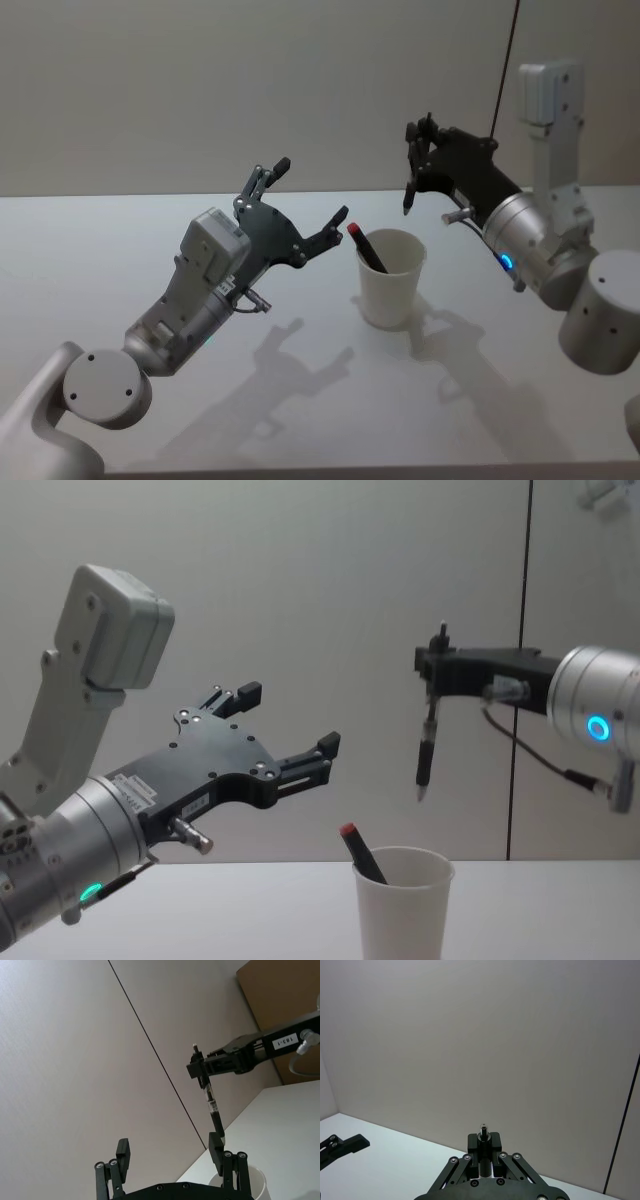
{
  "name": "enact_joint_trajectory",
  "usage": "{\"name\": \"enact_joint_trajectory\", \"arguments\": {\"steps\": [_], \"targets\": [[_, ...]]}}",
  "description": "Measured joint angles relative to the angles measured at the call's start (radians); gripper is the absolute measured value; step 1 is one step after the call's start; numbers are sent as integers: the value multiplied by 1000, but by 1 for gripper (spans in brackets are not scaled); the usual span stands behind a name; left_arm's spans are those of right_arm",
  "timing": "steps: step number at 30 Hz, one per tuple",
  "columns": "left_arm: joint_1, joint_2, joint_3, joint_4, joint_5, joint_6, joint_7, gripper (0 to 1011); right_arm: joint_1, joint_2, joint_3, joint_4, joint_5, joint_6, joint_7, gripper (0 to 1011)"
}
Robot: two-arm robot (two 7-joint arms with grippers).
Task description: Place the pen into the pen holder.
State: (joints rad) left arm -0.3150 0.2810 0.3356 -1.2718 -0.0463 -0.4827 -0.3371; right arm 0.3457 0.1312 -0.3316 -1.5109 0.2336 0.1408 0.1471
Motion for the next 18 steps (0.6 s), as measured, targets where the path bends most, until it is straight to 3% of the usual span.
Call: {"name": "enact_joint_trajectory", "arguments": {"steps": [8,18], "targets": [[0,0,0,0,0,0,0,1004,1,-6,-8,35,-15,-24,22,132],[0,0,0,0,0,0,0,1004,4,-12,-13,66,-30,-53,35,411]]}}
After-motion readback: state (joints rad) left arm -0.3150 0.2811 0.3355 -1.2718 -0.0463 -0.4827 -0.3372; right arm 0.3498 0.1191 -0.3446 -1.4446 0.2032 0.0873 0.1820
